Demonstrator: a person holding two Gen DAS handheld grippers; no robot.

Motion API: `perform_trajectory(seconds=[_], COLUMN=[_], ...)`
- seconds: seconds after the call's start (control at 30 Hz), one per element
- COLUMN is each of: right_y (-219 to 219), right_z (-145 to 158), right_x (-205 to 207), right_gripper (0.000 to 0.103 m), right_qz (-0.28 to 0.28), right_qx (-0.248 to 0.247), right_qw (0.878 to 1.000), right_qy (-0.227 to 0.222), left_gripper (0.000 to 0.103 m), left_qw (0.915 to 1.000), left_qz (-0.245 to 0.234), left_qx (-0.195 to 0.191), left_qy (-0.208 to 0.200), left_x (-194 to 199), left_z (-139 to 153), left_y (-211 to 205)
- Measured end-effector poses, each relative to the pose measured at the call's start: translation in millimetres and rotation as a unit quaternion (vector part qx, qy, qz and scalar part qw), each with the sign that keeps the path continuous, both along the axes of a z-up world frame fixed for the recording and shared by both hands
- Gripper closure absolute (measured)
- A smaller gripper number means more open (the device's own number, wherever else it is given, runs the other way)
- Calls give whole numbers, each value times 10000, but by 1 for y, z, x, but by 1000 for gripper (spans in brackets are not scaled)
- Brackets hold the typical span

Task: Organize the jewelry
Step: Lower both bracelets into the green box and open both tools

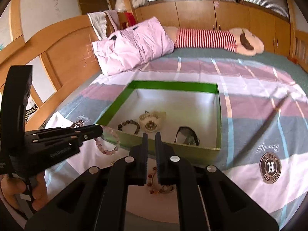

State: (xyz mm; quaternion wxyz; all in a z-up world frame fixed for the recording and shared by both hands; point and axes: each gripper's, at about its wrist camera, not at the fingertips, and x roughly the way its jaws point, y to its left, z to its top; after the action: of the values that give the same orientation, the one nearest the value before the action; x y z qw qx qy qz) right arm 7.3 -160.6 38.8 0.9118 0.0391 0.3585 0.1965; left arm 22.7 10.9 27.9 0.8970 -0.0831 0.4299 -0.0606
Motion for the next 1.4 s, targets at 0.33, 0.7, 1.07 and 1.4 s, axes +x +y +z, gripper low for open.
perform_trajectory(seconds=[0.33,0.7,1.07,1.4], right_y=[41,56,26,17], right_z=[-62,-109,-84,-103], right_x=[15,27,39,48], right_gripper=[67,73,103,99], right_qz=[660,574,268,201], right_qx=[-662,-1279,-601,-858], right_qw=[9883,9814,9893,9803], right_qy=[1208,1314,1299,1770], left_gripper=[95,95,84,63], left_qw=[9997,9996,9979,9839], left_qz=[-42,77,204,570], left_qx=[160,81,163,69], left_qy=[167,263,591,1692], left_x=[2,2,6,23], left_z=[-10,-12,-23,-74], left_y=[-9,-2,3,20])
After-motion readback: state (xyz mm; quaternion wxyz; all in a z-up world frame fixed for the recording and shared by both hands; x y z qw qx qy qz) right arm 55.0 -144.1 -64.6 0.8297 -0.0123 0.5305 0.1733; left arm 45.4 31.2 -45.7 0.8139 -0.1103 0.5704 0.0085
